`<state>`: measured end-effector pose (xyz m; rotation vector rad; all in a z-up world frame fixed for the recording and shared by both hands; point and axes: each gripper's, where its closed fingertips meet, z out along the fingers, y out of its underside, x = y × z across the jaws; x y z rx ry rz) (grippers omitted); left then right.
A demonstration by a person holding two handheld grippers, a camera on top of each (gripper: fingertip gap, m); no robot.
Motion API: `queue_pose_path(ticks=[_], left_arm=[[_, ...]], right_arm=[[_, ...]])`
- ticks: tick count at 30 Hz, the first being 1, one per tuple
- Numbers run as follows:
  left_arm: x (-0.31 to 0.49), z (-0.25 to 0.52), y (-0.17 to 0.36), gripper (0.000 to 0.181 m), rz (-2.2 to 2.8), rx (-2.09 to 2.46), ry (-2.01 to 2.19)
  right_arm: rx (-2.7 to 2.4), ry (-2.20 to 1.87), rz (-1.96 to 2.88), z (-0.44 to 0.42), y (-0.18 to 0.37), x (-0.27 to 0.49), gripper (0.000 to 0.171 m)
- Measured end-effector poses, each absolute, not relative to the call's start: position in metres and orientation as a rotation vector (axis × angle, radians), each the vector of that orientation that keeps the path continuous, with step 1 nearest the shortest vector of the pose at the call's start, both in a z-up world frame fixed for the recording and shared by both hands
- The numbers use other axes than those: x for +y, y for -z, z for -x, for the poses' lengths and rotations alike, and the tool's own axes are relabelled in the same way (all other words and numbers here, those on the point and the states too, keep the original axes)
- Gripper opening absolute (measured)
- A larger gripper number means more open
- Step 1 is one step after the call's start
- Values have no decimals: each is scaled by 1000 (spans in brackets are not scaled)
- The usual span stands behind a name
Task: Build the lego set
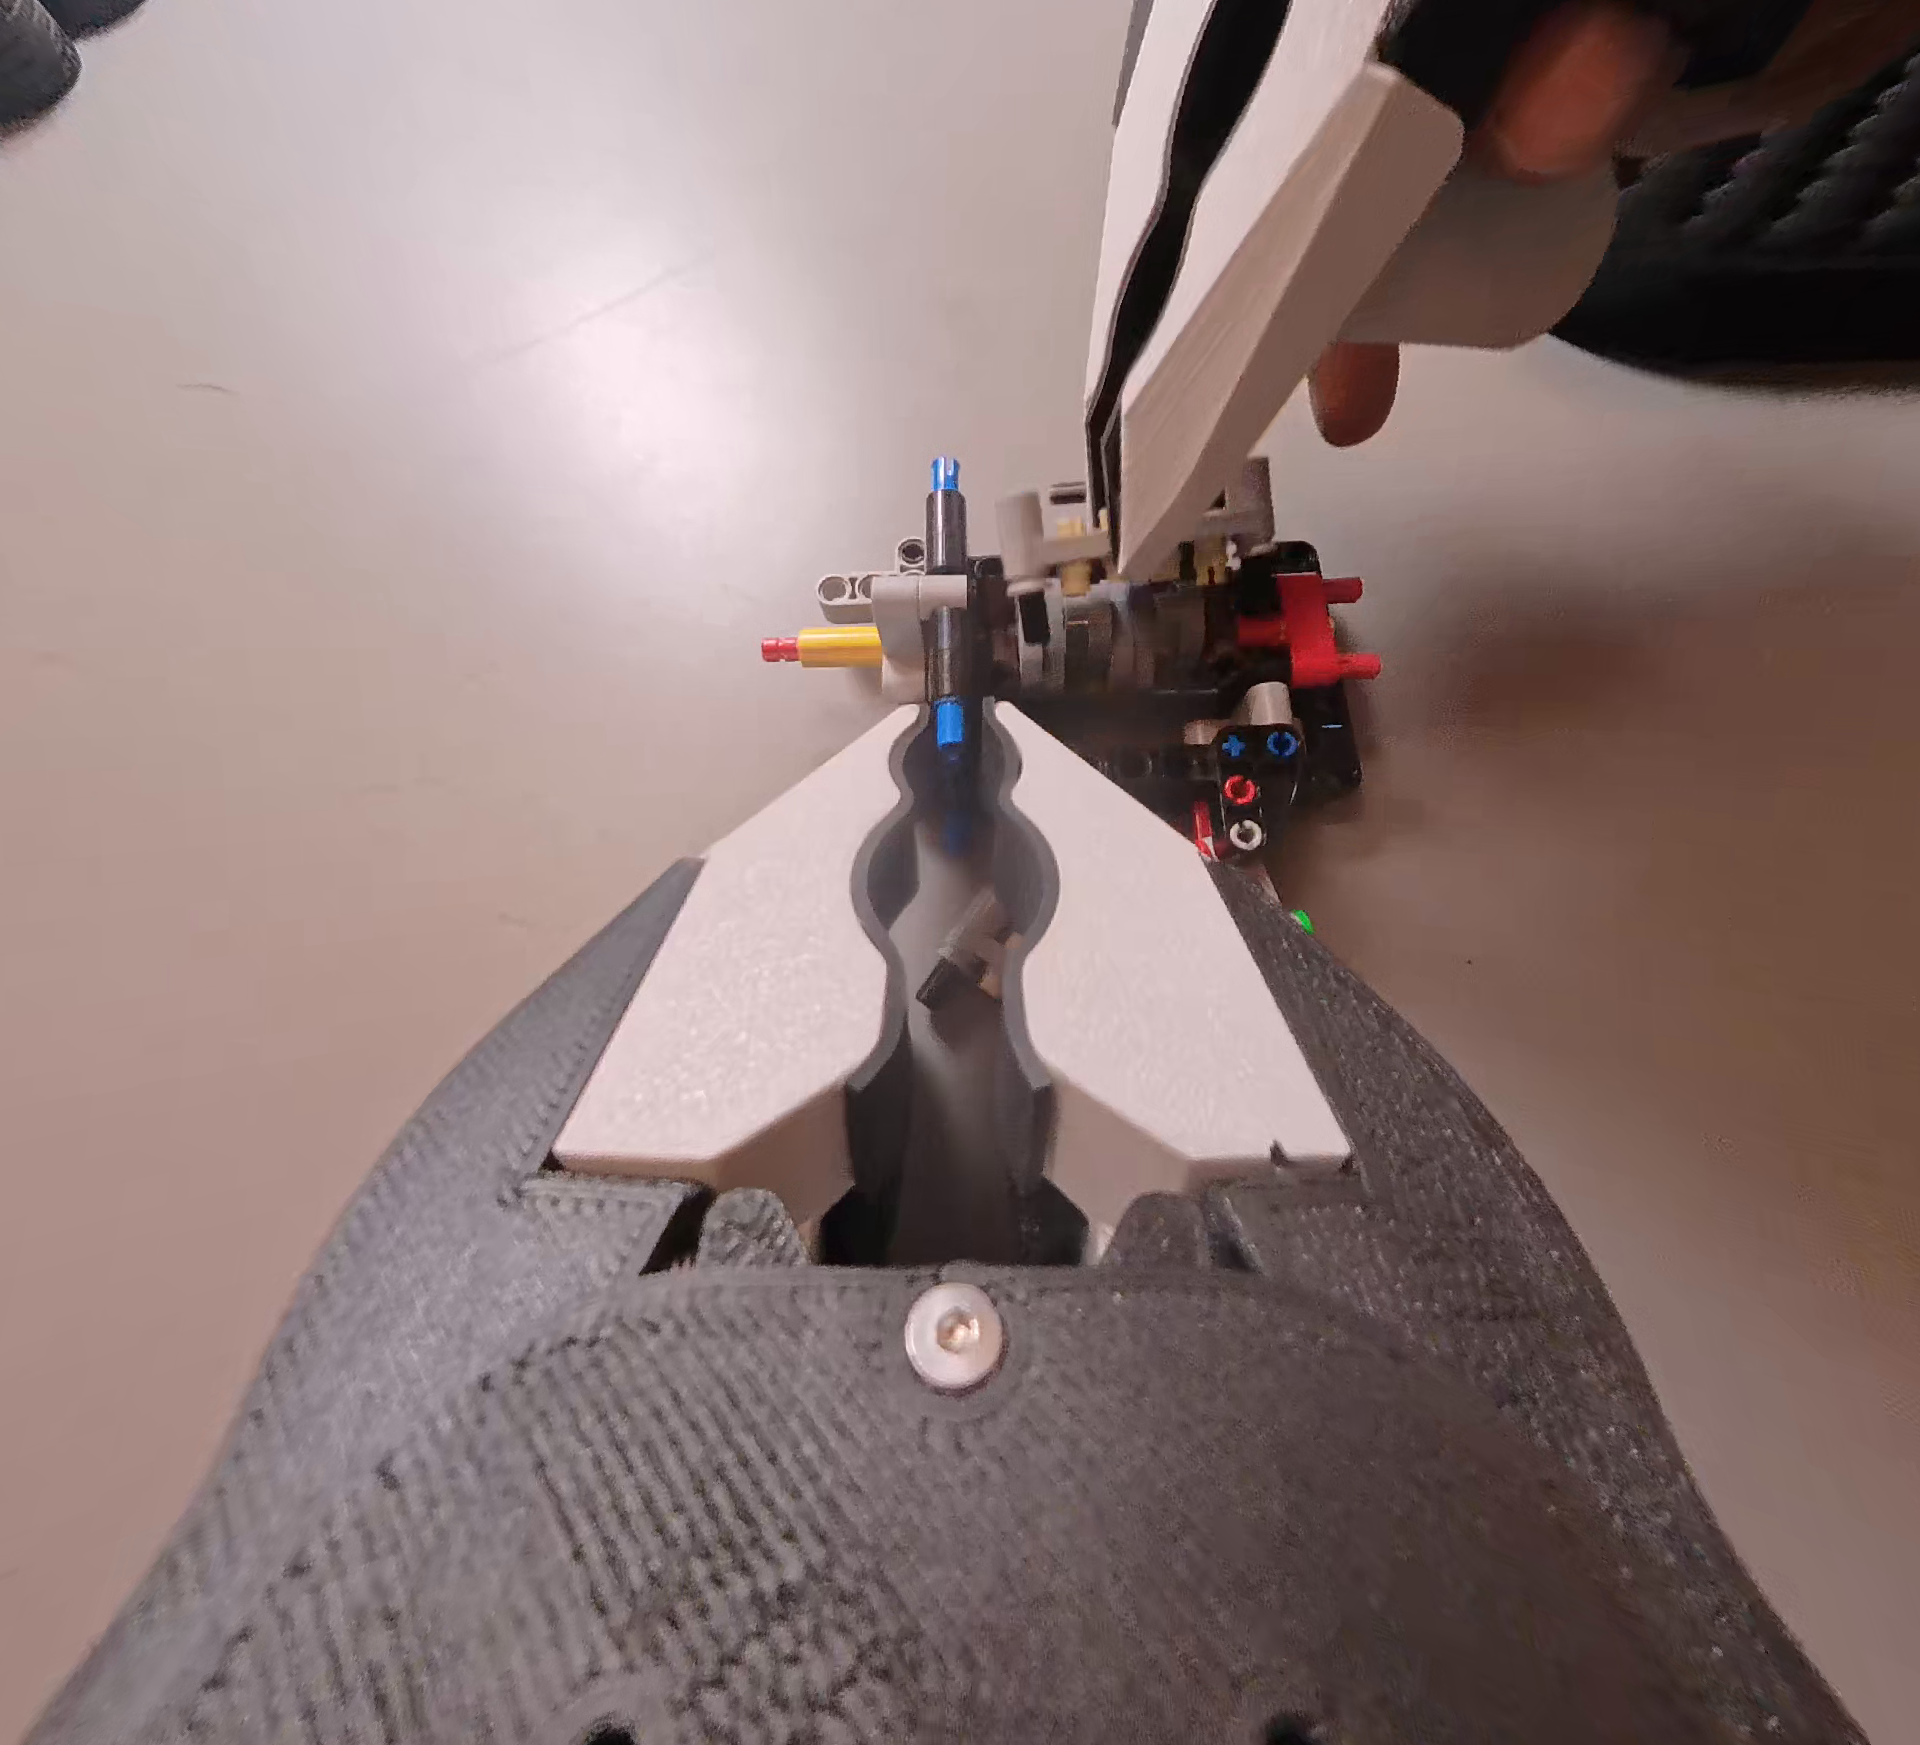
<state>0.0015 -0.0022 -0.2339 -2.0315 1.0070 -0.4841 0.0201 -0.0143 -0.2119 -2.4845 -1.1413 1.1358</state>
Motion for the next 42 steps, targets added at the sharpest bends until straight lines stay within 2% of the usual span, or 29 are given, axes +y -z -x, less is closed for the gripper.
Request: queue_pose_path(ticks=[12,42], left_arm=[[-9,-3,234,6,2025,999,528],[-10,-2,234,6,2031,976,550]], right_arm=[[-939,-1236,2520,-32,219,-6,5],[-903,-1246,2521,-31,219,-8,6]])
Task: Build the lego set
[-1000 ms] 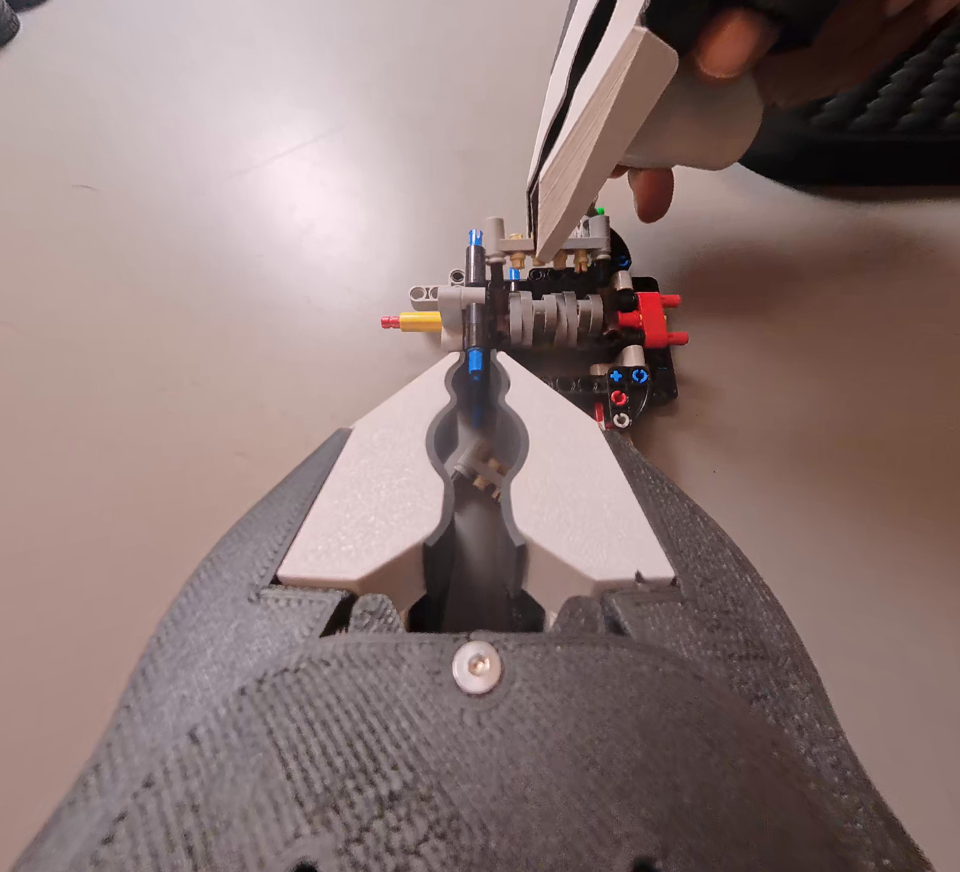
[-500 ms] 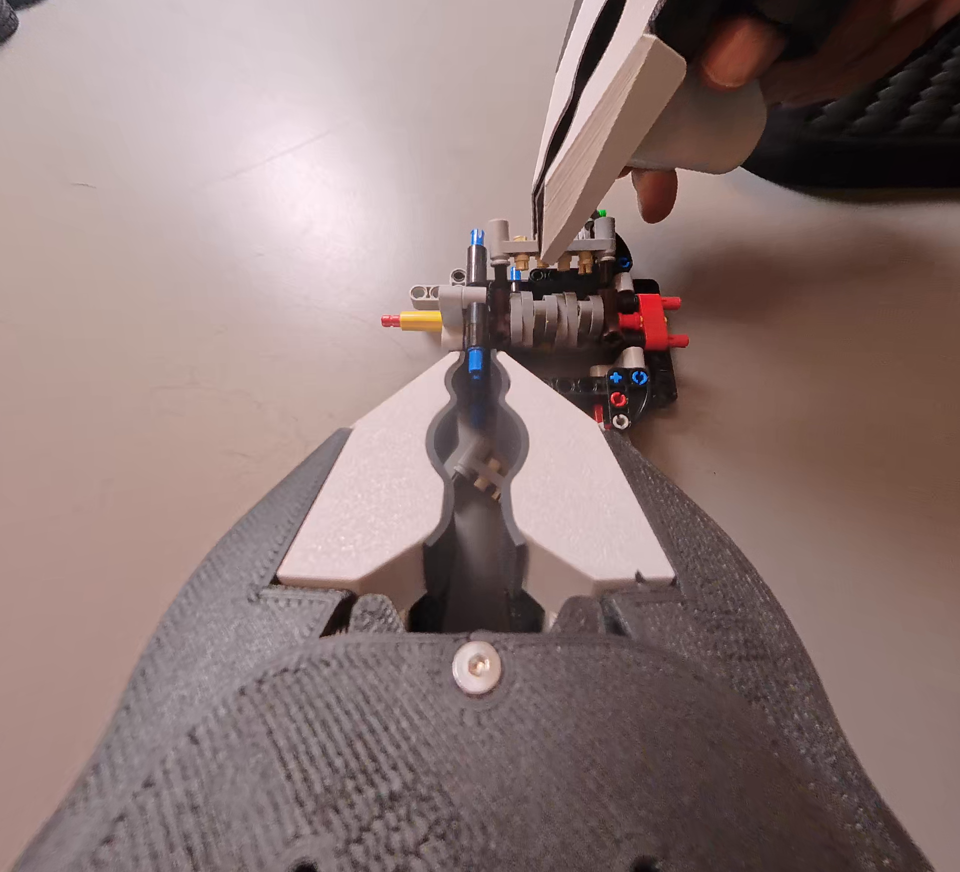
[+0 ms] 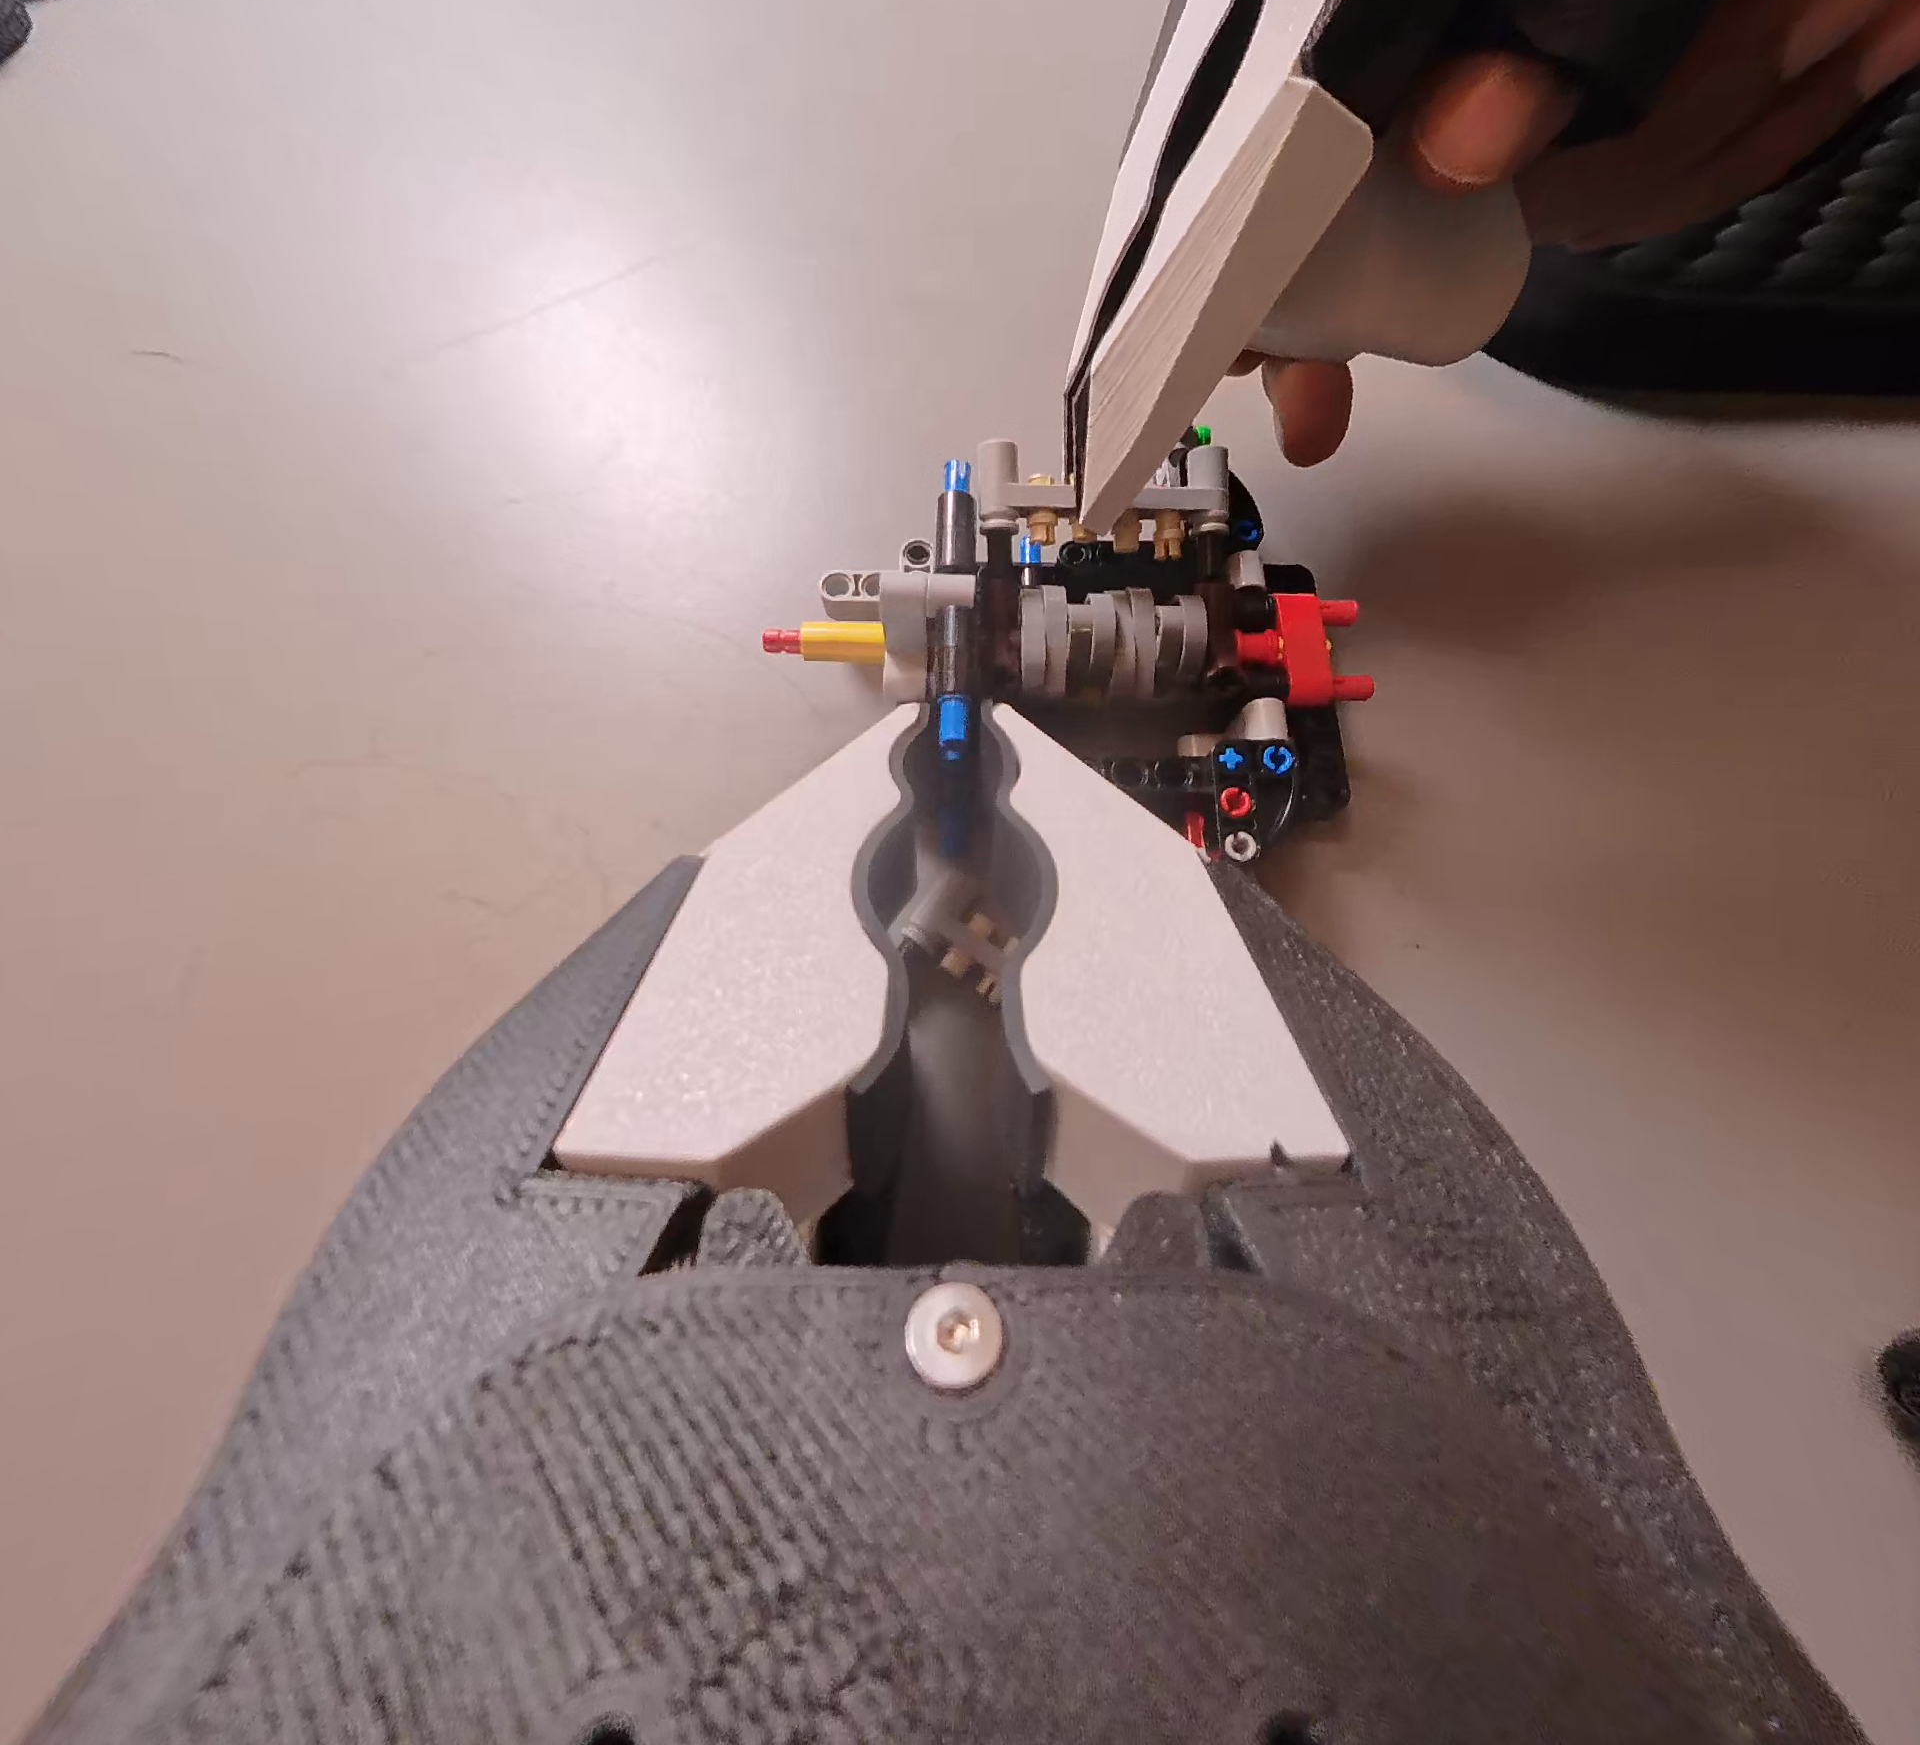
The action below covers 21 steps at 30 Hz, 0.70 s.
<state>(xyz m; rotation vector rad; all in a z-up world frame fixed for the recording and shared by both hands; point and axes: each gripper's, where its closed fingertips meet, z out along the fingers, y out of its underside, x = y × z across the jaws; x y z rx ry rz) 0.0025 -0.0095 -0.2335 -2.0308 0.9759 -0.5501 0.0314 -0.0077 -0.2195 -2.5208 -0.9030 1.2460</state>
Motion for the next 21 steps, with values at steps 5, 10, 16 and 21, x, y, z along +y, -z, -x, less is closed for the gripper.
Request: queue_pose_path(ticks=[5,10,16,21], left_arm=[[-11,-2,233,6,2038,963,594],[-13,-2,233,7,2049,954,635],[-13,-3,233,7,2057,943,665],[-13,-3,233,7,2061,936,682]], right_arm=[[-911,-1250,2540,-31,219,-10,6],[-877,-1307,2548,-31,219,-11,6],[-737,-1491,2521,-36,216,-11,6],[-661,-1586,2503,-39,215,-12,5]])
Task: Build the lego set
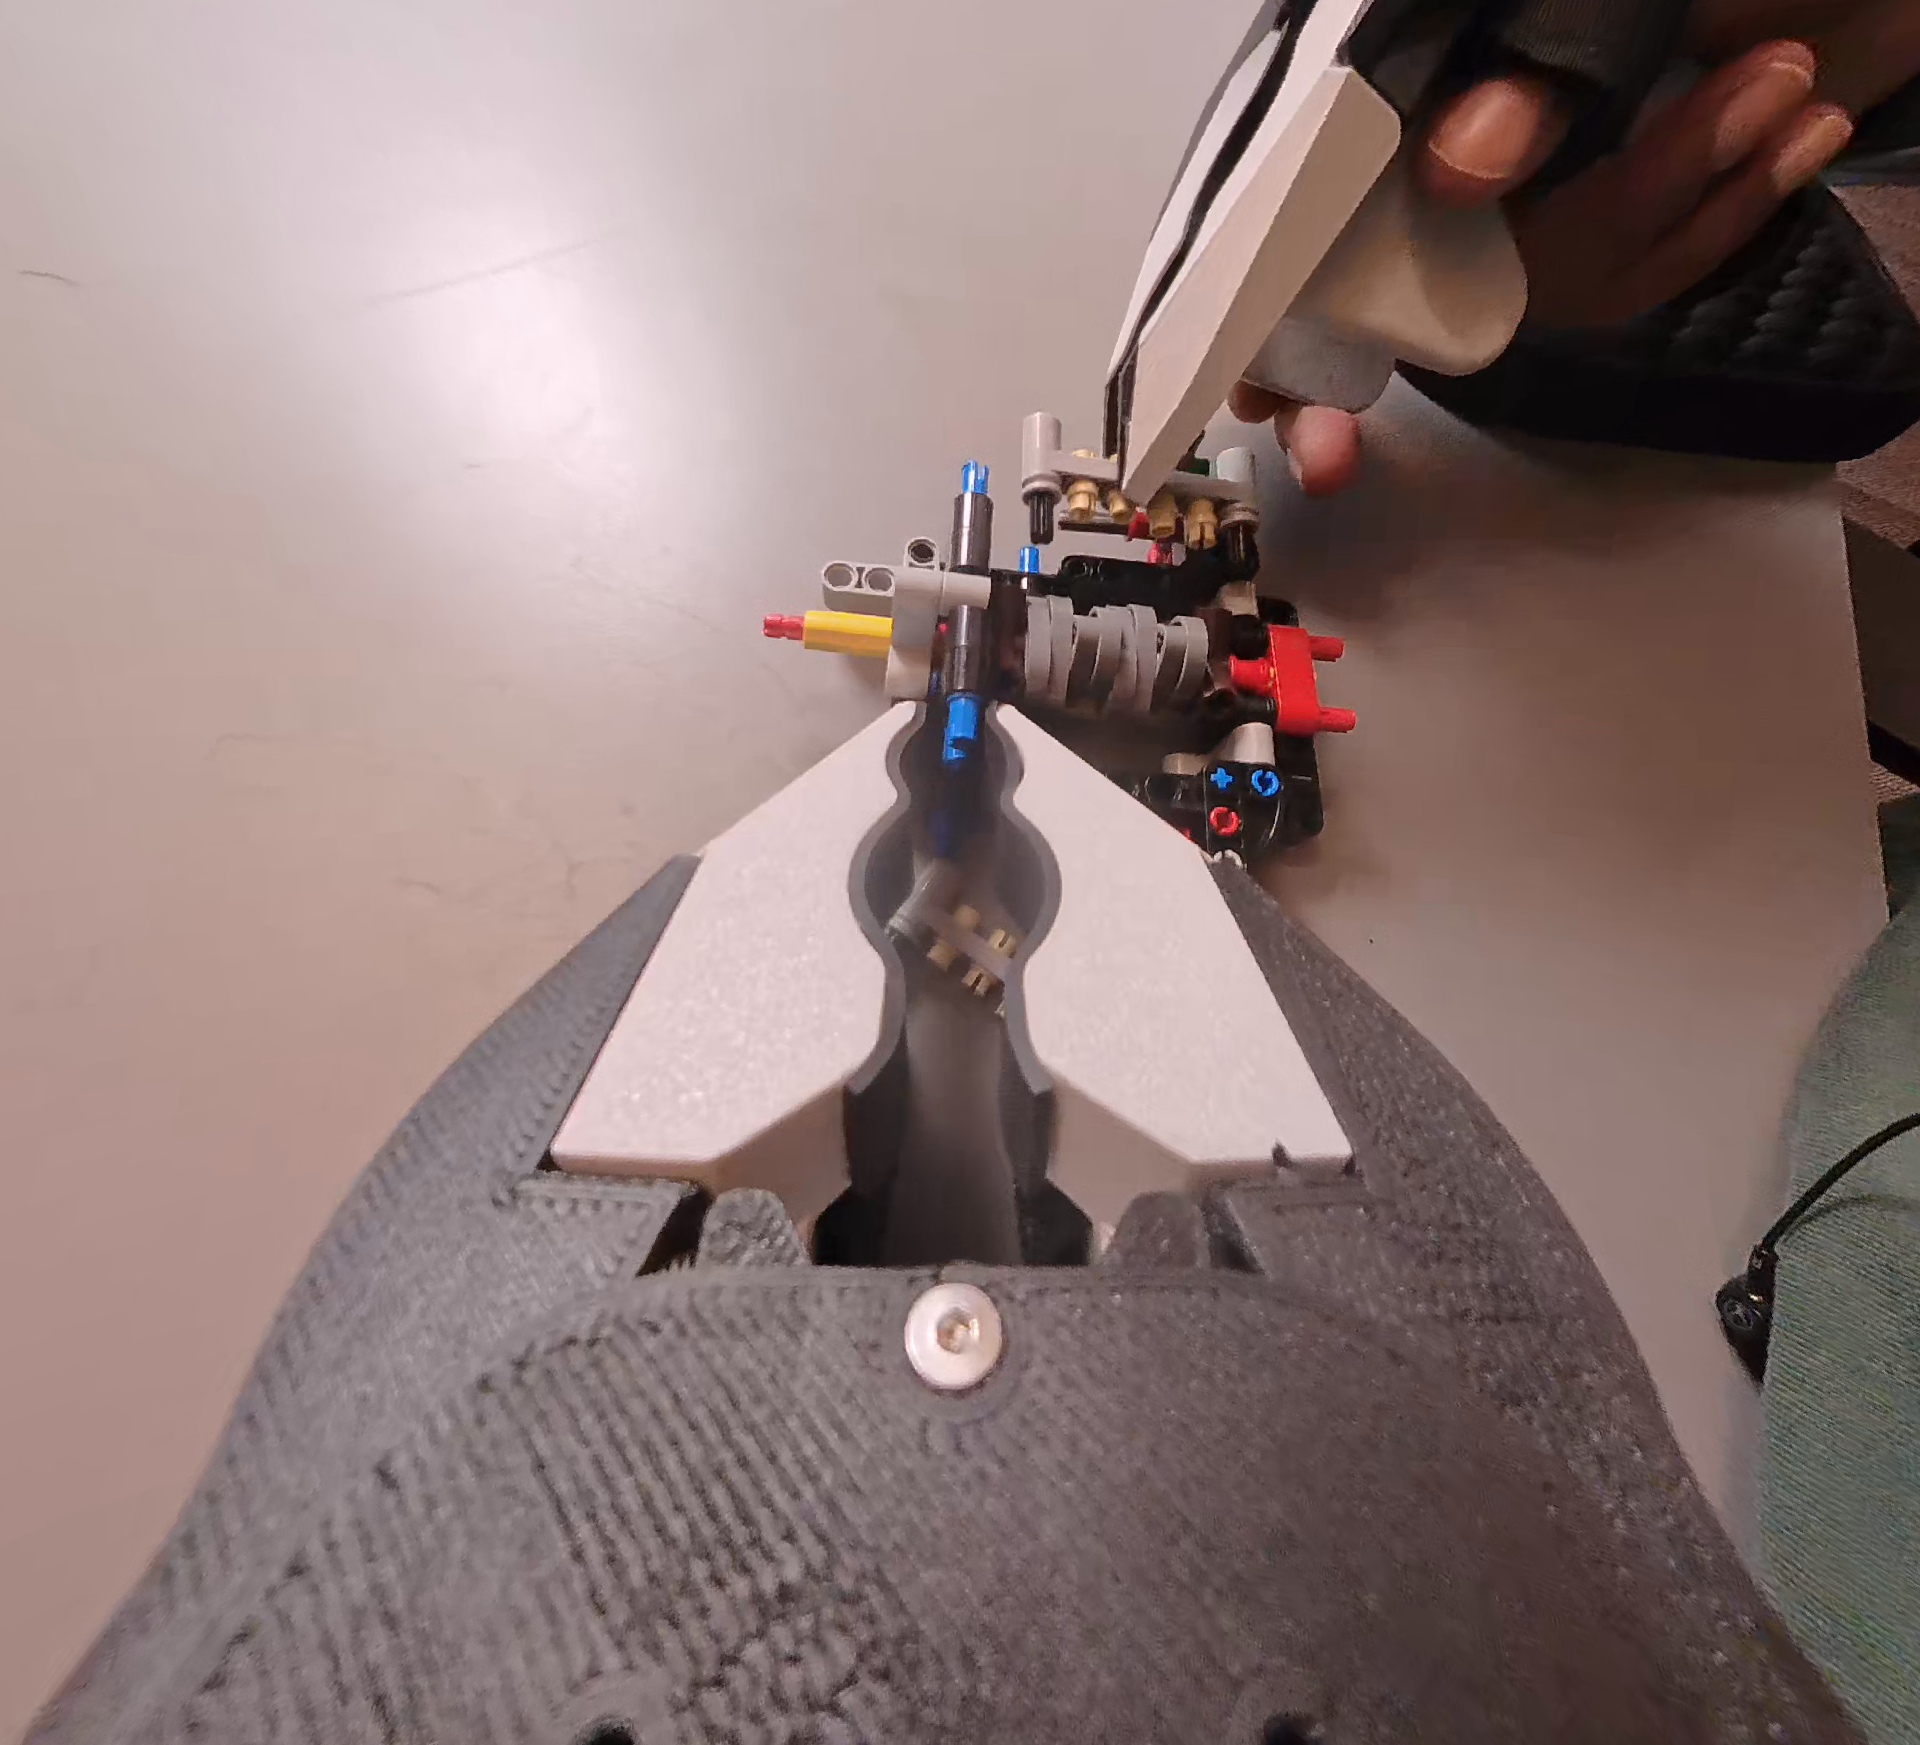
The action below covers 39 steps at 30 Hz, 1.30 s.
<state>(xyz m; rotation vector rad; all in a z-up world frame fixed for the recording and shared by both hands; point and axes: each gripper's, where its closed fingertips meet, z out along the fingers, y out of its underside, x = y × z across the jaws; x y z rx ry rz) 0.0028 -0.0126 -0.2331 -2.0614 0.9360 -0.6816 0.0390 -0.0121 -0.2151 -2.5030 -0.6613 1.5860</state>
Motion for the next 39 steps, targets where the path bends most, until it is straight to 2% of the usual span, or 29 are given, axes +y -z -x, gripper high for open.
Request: queue_pose_path(ticks=[12,16,24,32,39], left_arm=[[-13,-3,232,8,2060,931,715],[-13,-2,215,20,1987,914,827],[-28,-13,167,14,1783,788,1280],[-36,-22,158,6,1742,770,1361],[-37,-23,157,3,1724,832,1255]], right_arm=[[-661,-1652,2457,-35,208,-15,5],[-687,-1721,2318,-33,194,-15,6],[-816,-1746,2002,-27,172,-27,6],[-856,-1710,1894,-23,169,-38,6],[-858,-1673,1867,-23,167,-40,6]])
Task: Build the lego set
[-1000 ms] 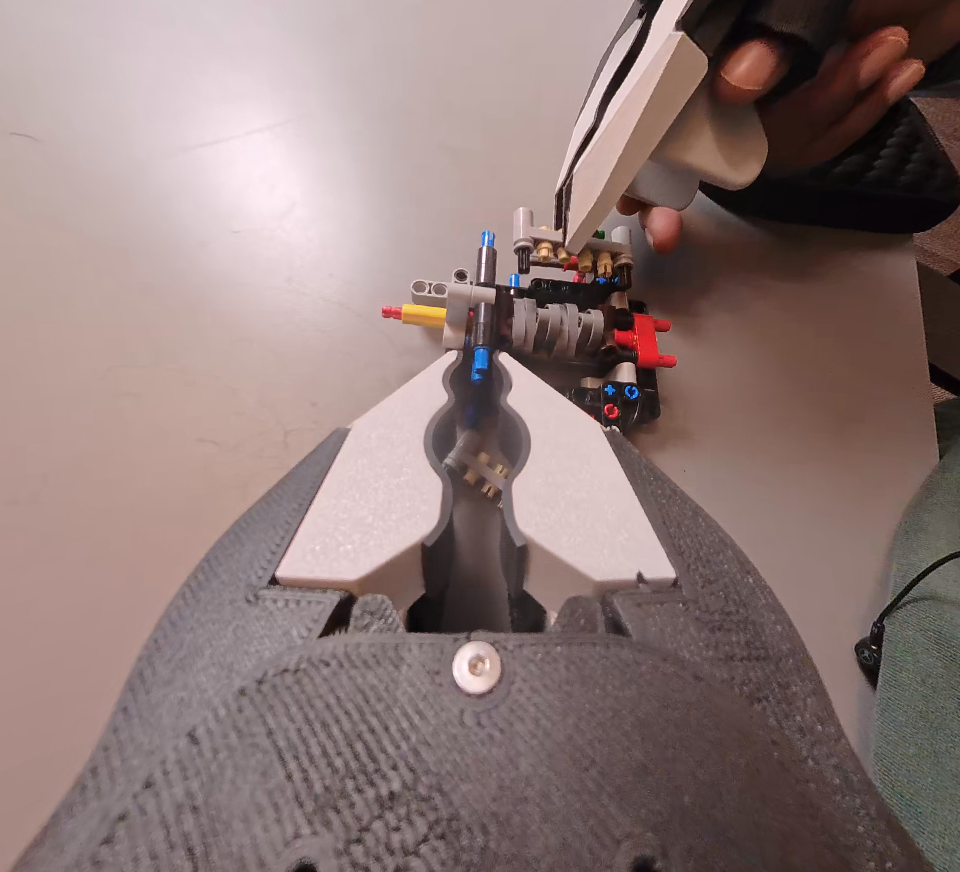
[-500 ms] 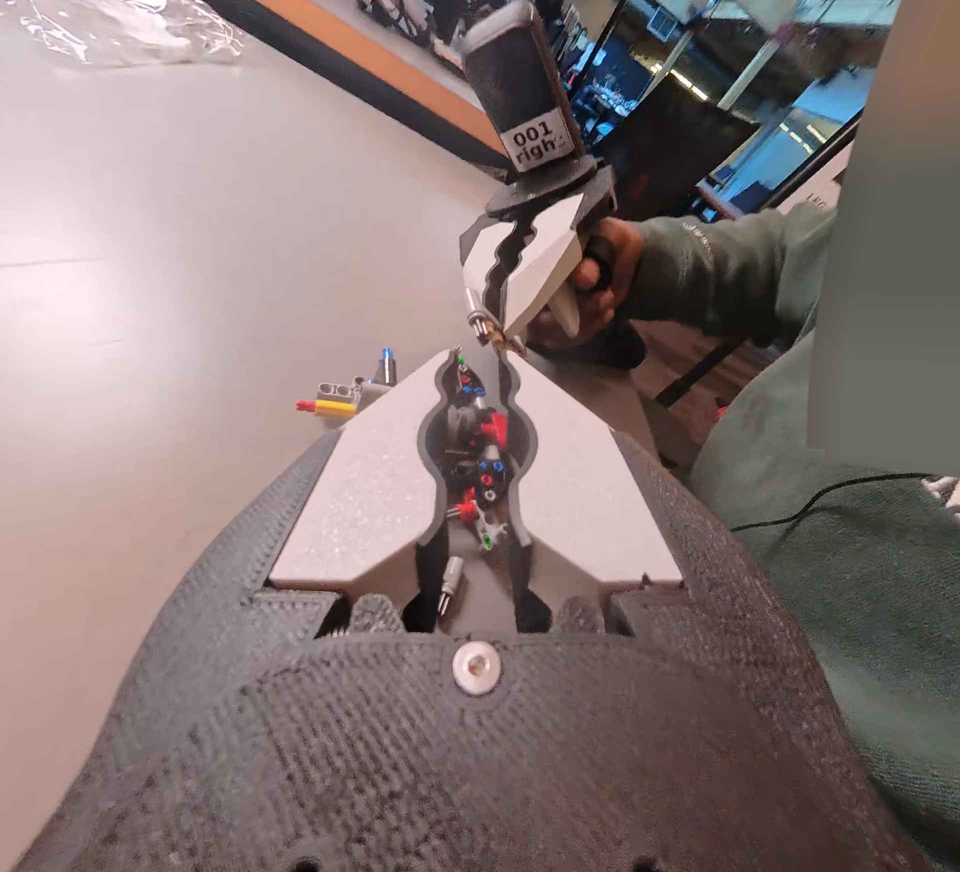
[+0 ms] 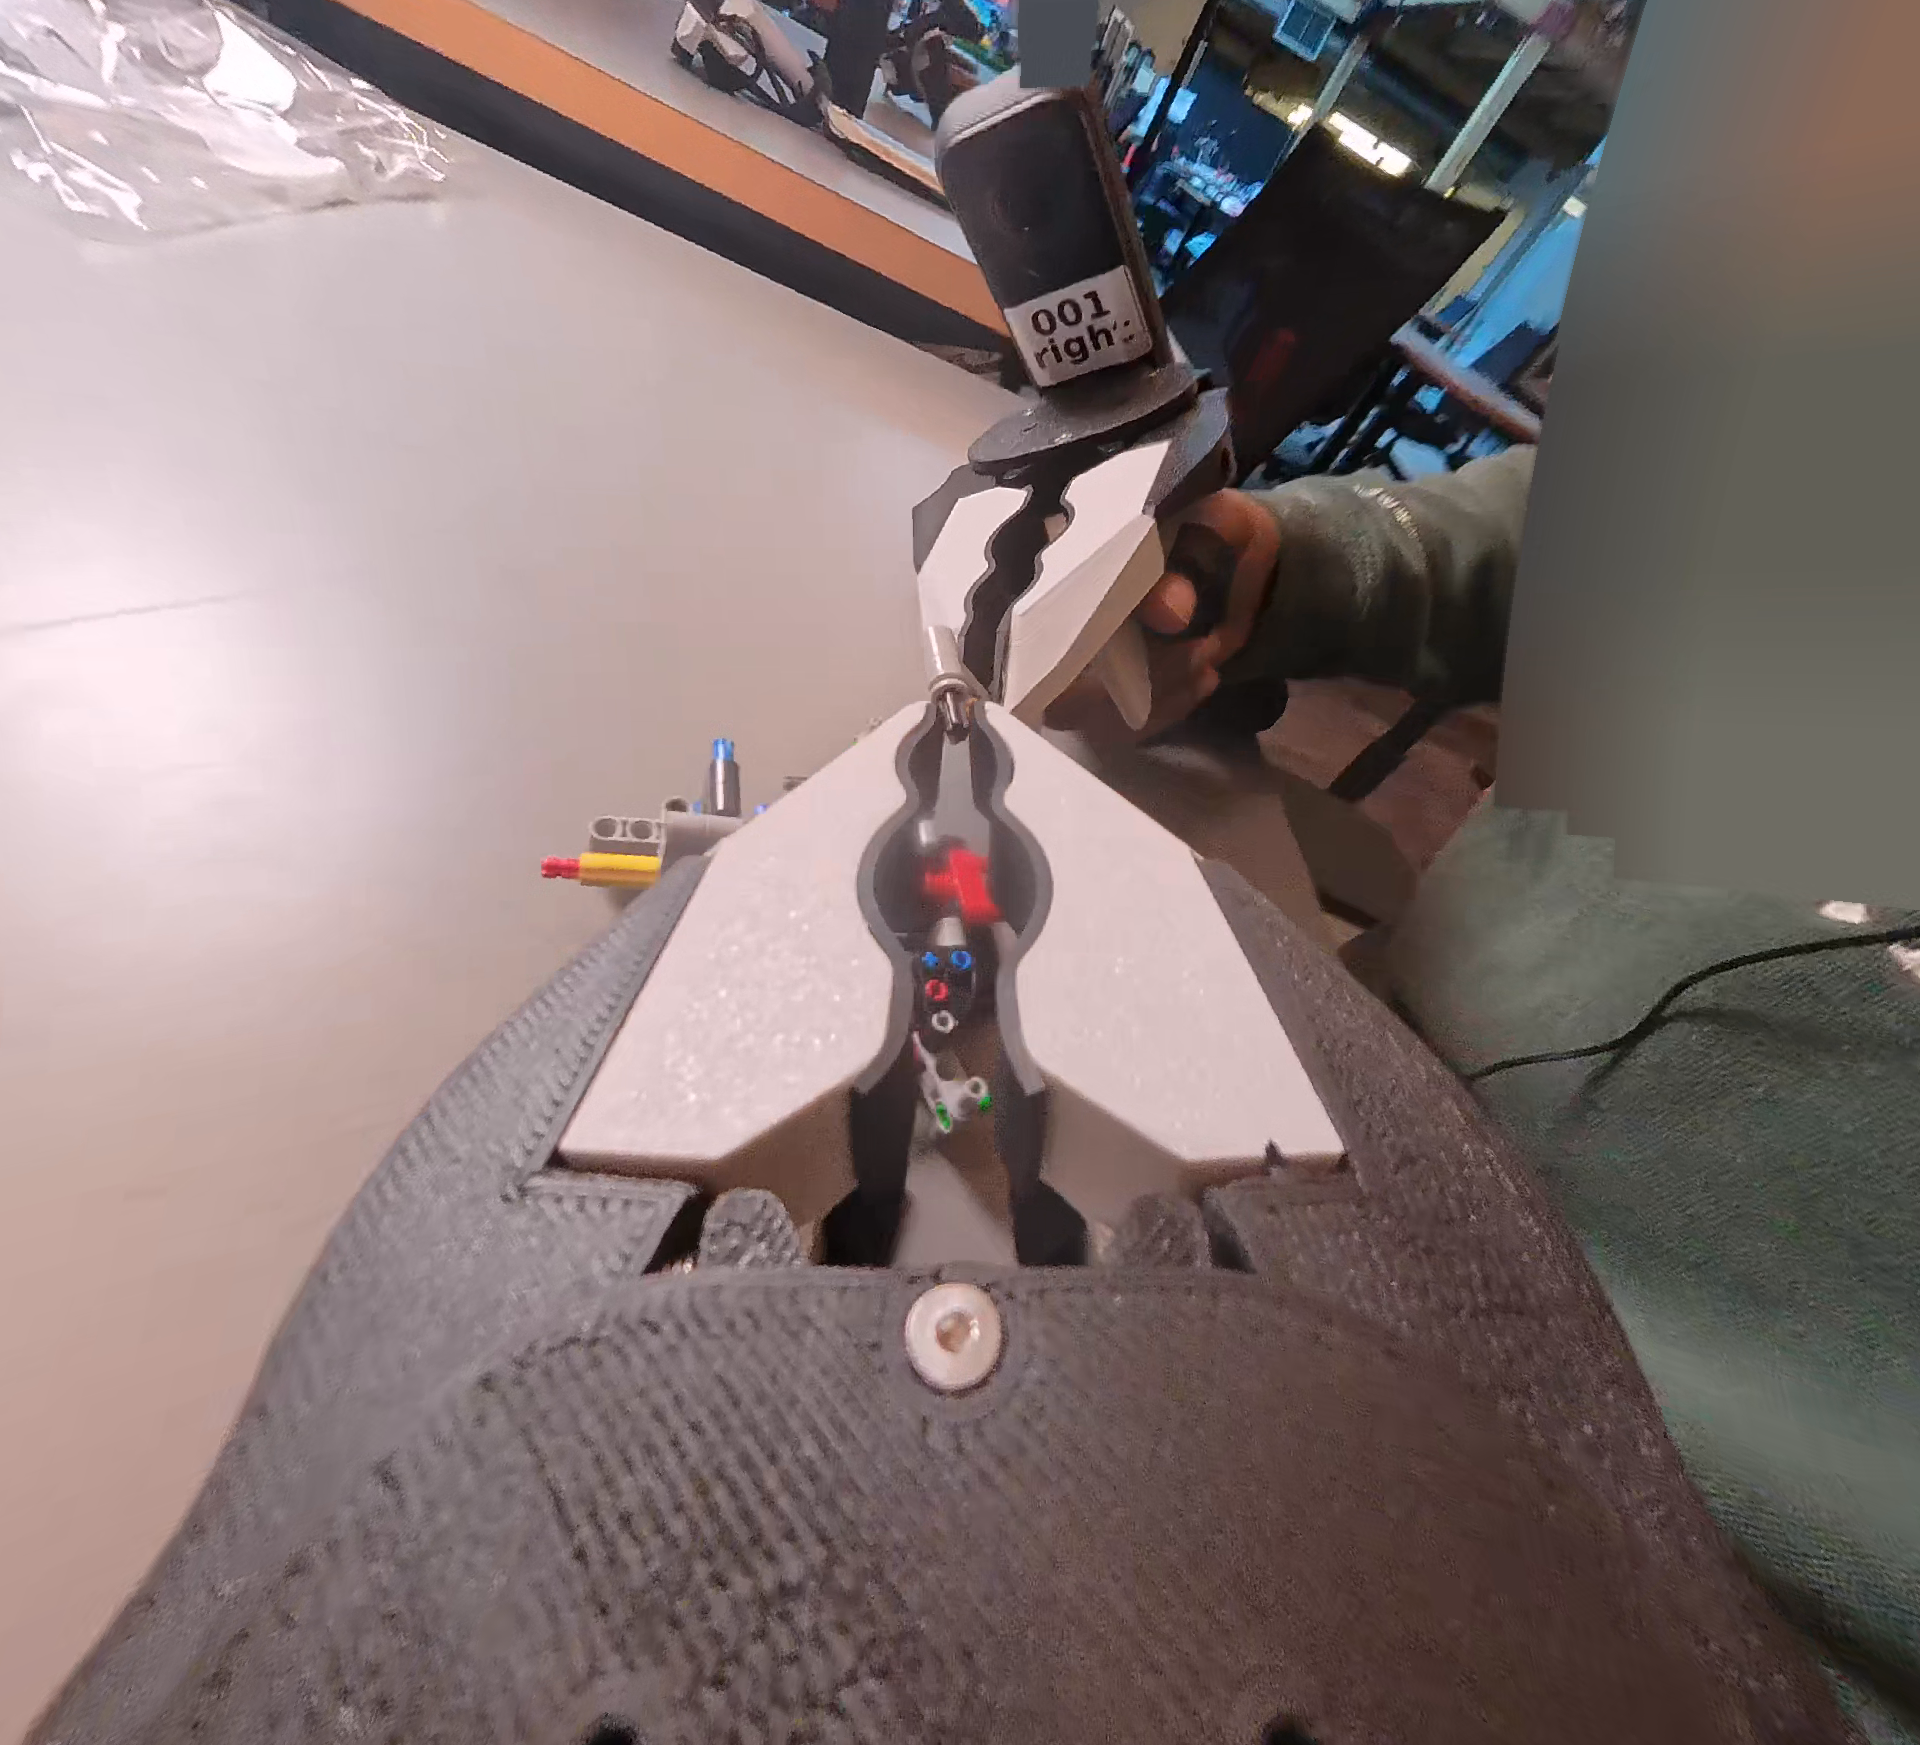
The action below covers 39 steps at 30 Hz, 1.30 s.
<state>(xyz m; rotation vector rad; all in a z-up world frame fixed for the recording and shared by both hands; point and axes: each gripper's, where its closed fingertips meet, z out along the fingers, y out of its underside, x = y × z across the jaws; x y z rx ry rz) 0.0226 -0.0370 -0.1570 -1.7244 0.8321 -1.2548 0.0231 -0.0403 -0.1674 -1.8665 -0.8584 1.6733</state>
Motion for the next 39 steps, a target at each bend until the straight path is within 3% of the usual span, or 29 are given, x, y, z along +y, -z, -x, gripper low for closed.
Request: queue_pose_path(ticks=[11,29,34,39], left_arm=[[-34,-19,161,2,1532,1146,625],[-37,-25,169,2,1628,1062,858],[-21,-10,169,14,1670,1002,837],[-11,2,202,25,1866,1010,845]], right_arm=[[-758,-1699,1938,-21,168,-41,6],[-714,-1695,2011,-26,176,-43,6],[-613,-1652,2158,-40,193,-30,5],[-628,-1549,2286,-44,206,-18,5]])
